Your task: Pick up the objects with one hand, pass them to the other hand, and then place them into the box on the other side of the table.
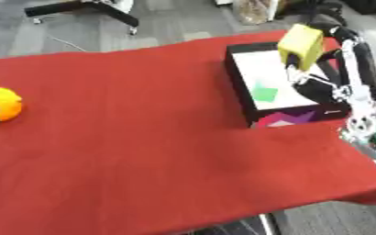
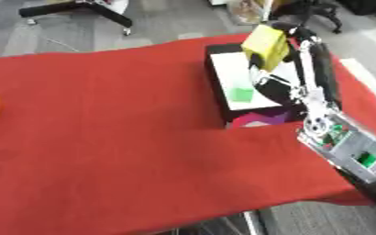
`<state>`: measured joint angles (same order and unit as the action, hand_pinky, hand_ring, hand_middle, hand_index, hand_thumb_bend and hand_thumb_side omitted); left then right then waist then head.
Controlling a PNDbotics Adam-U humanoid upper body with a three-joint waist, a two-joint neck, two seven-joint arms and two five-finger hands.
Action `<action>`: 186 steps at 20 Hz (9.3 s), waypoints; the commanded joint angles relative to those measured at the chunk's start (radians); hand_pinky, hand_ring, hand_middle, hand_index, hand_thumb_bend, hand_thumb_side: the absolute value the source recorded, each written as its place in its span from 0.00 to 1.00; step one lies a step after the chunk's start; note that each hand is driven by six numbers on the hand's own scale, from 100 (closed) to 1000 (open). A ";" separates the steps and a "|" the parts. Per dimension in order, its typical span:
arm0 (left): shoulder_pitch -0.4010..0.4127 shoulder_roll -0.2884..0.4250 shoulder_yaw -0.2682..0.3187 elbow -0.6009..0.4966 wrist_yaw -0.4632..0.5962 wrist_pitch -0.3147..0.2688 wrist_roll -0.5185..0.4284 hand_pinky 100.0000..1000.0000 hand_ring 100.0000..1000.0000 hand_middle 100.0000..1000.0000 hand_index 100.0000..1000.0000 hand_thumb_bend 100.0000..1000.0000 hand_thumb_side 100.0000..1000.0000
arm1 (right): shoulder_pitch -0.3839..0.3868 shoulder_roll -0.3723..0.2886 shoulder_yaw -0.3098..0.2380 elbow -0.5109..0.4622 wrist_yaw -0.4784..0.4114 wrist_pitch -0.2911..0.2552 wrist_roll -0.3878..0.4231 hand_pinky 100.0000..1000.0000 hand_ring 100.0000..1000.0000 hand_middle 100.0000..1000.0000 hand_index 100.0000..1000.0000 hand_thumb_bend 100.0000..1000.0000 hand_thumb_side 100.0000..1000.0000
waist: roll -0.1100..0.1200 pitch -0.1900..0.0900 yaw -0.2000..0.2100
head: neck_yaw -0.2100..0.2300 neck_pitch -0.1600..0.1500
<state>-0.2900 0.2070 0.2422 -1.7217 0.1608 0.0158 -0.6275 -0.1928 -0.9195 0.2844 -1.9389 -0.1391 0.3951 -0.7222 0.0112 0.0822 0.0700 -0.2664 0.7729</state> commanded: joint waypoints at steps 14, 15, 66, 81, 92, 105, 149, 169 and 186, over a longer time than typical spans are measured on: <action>0.028 -0.022 0.033 -0.101 -0.005 0.006 0.009 0.65 0.64 0.62 0.77 0.00 0.88 | -0.133 -0.058 0.010 0.371 0.005 0.332 0.038 0.71 1.00 0.82 0.99 0.58 0.39 | -0.004 -0.010 0.046 | -0.088 -0.003; 0.028 -0.021 0.033 -0.101 -0.010 0.006 0.010 0.65 0.64 0.62 0.77 0.00 0.88 | -0.129 -0.056 0.004 0.356 0.023 0.335 0.012 0.71 1.00 0.82 0.99 0.58 0.39 | -0.005 -0.010 0.046 | -0.086 -0.003; -0.629 0.279 -0.100 1.231 -1.870 -0.139 0.791 0.57 0.39 0.34 0.50 0.03 0.15 | 0.069 0.608 0.191 -0.061 0.755 -0.125 0.002 0.66 0.96 0.71 0.97 0.08 0.38 | 0.004 -0.028 -0.122 | 0.539 -0.003; -0.542 0.324 -0.158 0.776 -1.209 -0.424 0.729 0.51 0.31 0.22 0.35 0.00 0.20 | 0.050 0.605 0.210 -0.061 0.759 -0.156 0.008 0.66 0.95 0.71 0.97 0.06 0.39 | 0.007 -0.028 -0.113 | 0.480 -0.003; -0.513 0.155 -0.373 0.446 -0.491 -0.459 0.204 0.50 0.30 0.21 0.33 0.00 0.22 | -0.102 0.545 0.294 -0.061 0.783 -0.361 0.175 0.70 0.91 0.72 0.94 0.23 0.48 | -0.009 -0.028 -0.104 | 0.300 -0.003; -0.547 0.032 -0.525 0.276 0.003 -0.253 -0.173 0.52 0.30 0.21 0.32 0.00 0.24 | -0.190 0.468 0.409 -0.061 0.669 -0.473 0.302 0.63 0.89 0.68 0.91 0.60 0.39 | -0.018 -0.015 -0.083 | 0.144 -0.003; -0.516 0.020 -0.599 0.224 0.084 -0.162 -0.279 0.54 0.33 0.22 0.32 0.00 0.21 | -0.215 0.487 0.419 -0.061 1.205 -0.268 0.385 0.61 0.78 0.70 0.86 0.37 0.40 | -0.019 -0.016 -0.082 | 0.114 -0.003; -0.504 0.013 -0.574 0.281 0.023 -0.164 -0.279 0.57 0.40 0.34 0.44 0.00 0.19 | -0.198 0.485 0.460 -0.061 0.996 -0.083 -0.022 0.33 0.59 0.42 0.31 0.00 0.00 | -0.021 -0.014 -0.080 | 0.092 -0.003; -0.314 0.126 -0.230 0.254 -0.016 -0.128 -0.086 0.65 0.62 0.64 0.72 0.00 0.83 | -0.028 0.254 0.189 -0.061 0.692 0.020 -0.184 0.33 0.64 0.38 0.31 0.00 0.00 | -0.022 -0.009 -0.065 | 0.028 -0.003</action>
<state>-0.5916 0.3015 -0.0180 -1.4353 0.1324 -0.1224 -0.7319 -0.2129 -0.6191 0.5201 -1.9792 0.5815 0.3028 -0.8087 -0.0105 0.0820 0.0054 -0.2316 0.7728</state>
